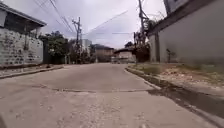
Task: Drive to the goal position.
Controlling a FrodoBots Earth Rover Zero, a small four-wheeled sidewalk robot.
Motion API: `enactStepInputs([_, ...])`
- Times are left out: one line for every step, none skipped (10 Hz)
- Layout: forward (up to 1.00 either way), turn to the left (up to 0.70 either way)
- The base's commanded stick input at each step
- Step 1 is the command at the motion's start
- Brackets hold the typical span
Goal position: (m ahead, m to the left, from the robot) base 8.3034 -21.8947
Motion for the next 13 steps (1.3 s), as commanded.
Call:
enactStepInputs([1.00,0.00])
enactStepInputs([1.00,0.00])
enactStepInputs([1.00,0.00])
enactStepInputs([1.00,0.00])
enactStepInputs([1.00,-0.03])
enactStepInputs([1.00,-0.37])
enactStepInputs([1.00,-0.21])
enactStepInputs([1.00,0.00])
enactStepInputs([1.00,0.00])
enactStepInputs([1.00,0.00])
enactStepInputs([1.00,0.00])
enactStepInputs([1.00,0.00])
enactStepInputs([1.00,0.00])
